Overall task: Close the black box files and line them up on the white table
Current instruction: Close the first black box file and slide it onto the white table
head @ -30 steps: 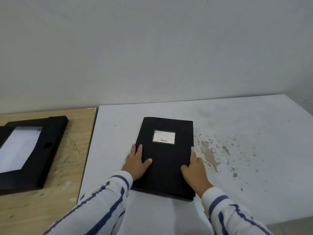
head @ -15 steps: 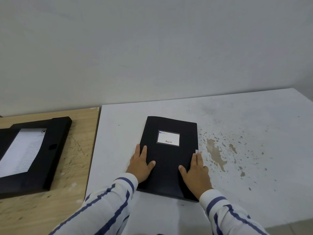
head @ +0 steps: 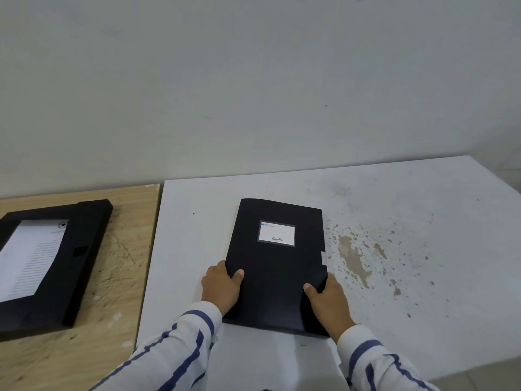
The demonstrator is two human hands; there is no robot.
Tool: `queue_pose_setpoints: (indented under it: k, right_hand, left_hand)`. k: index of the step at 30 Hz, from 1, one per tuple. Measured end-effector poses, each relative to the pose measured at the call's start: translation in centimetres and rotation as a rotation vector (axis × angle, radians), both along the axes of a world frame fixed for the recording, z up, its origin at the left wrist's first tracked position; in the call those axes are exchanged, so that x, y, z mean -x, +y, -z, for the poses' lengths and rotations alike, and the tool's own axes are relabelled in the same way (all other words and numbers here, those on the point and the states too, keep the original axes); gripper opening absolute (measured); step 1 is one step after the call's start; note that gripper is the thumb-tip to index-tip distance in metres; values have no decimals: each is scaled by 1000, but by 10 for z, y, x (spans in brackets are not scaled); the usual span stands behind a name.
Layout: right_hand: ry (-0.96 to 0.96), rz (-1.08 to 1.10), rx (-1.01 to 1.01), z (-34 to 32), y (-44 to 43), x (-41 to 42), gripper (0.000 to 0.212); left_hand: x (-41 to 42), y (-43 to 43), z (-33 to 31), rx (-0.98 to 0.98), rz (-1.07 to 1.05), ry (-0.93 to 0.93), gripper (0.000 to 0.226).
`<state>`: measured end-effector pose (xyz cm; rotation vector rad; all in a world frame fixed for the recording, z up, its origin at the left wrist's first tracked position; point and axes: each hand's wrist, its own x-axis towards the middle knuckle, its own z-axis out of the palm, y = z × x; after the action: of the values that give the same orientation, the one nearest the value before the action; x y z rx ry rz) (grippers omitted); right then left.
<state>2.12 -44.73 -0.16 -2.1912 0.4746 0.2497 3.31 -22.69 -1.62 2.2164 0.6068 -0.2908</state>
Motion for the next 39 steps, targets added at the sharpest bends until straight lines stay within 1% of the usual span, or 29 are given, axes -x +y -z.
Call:
queue_pose_setpoints:
  k: [5,10,13,21,28,35,39]
  right_hand:
    - [-44,-10,-10,-1,-3,-7,40]
    - [-62,-38,-49,-3,-20,-34,38]
    - [-69,-58,-78,-4,-38,-62,35]
    - [-88,-150,-20,-5,-101,-153,35]
    - [-95,-196,6,-1,-144,-207,35]
    - [-113,-214,8,6,-152,-223,37]
    - [-86,-214,64,7,-149,-224,43]
  left_hand:
    - [-3,-3,1,29,-29,-12,44]
    - [-22,-18,-5,73,-57,-19,41]
    - [-42,-36,-7,79,-78,-23,41]
    - [-109,-104,-9,62,-155,-6,41]
    - [-154,-149,-12,65,-207,4,42]
    - [-166,-164,-13,1,-234,23,41]
    - [-165,-165,-14,-3,-237,20,41]
